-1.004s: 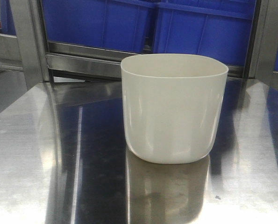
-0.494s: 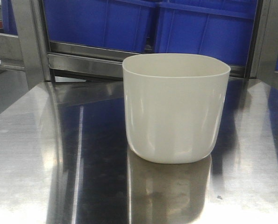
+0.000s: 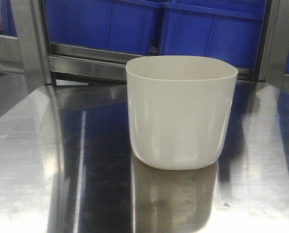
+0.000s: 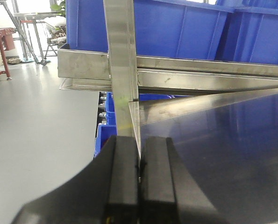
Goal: Move white bin to right shelf second layer
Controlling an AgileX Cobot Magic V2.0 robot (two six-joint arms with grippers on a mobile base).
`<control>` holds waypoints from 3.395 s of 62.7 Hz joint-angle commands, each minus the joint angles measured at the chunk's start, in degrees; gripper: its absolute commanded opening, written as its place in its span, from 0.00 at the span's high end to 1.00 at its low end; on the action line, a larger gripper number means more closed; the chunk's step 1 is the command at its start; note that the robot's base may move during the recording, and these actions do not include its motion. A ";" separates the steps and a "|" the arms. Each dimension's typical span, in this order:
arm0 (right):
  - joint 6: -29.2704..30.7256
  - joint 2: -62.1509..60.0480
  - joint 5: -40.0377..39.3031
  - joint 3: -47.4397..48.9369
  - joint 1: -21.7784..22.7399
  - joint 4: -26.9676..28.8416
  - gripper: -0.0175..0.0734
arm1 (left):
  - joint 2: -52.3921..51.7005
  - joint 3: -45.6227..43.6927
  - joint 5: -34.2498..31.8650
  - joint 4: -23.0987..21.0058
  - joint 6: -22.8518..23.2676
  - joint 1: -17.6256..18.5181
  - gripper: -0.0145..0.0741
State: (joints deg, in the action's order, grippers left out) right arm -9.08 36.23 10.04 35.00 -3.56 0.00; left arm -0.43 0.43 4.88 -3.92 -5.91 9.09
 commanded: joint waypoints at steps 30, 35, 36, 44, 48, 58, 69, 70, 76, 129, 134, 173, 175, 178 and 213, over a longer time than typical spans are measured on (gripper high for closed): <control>1.23 37.74 34.89 36.75 -15.67 4.43 0.65 | -0.80 2.11 -4.88 -0.31 0.20 0.16 0.74; 1.46 40.32 34.86 37.50 -17.93 4.43 0.46 | -0.80 2.11 -4.88 -0.31 0.20 0.16 0.74; 1.46 40.60 34.78 37.50 -18.18 4.43 0.43 | -0.80 2.11 -4.88 -0.31 0.20 0.16 0.74; 1.46 42.72 34.98 37.50 -19.62 4.43 0.23 | -0.80 2.11 -4.88 -0.31 0.20 0.16 0.74; 1.46 43.58 34.97 37.50 -19.83 4.43 0.22 | -0.80 2.11 -4.88 -0.31 0.20 0.16 0.74; 1.46 44.94 34.86 37.50 -19.83 4.53 0.23 | -0.80 2.11 -4.88 -0.31 0.20 0.16 0.74; 1.46 46.74 34.59 37.50 -19.83 4.62 0.23 | -0.80 2.11 -4.88 -0.31 0.20 0.16 0.74; 1.46 47.13 34.54 37.50 -19.83 4.69 0.23 | -0.80 2.11 -4.88 -0.31 0.20 0.16 0.74; 1.46 48.83 34.28 37.50 -19.83 4.69 0.23 | -0.80 2.11 -4.88 -0.31 0.20 0.16 0.74; 1.46 55.56 28.04 37.50 -19.87 4.41 0.73 | -0.80 2.11 -4.88 -0.31 0.20 0.16 0.74; 1.46 52.94 25.24 37.50 -19.81 3.95 0.75 | -0.80 2.11 -4.88 -0.31 0.20 0.16 0.74; 1.46 15.53 6.97 21.36 -14.37 -0.59 0.74 | -0.80 2.11 -4.88 -0.31 0.20 0.16 0.74; 1.46 13.81 6.30 19.34 -13.22 -0.59 0.74 | -0.80 2.11 -4.88 -0.31 0.20 0.16 0.74; 1.46 9.42 5.34 15.81 -9.87 -0.53 0.74 | -0.80 2.11 -4.88 -0.31 0.20 0.16 0.74; 1.46 -11.92 6.38 -1.37 -1.13 1.61 0.74 | -0.80 2.11 -4.88 -0.31 0.20 0.16 0.74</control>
State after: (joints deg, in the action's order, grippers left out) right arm -7.96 24.38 22.28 31.87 -5.15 0.68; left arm -0.43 0.43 4.88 -3.92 -5.91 9.09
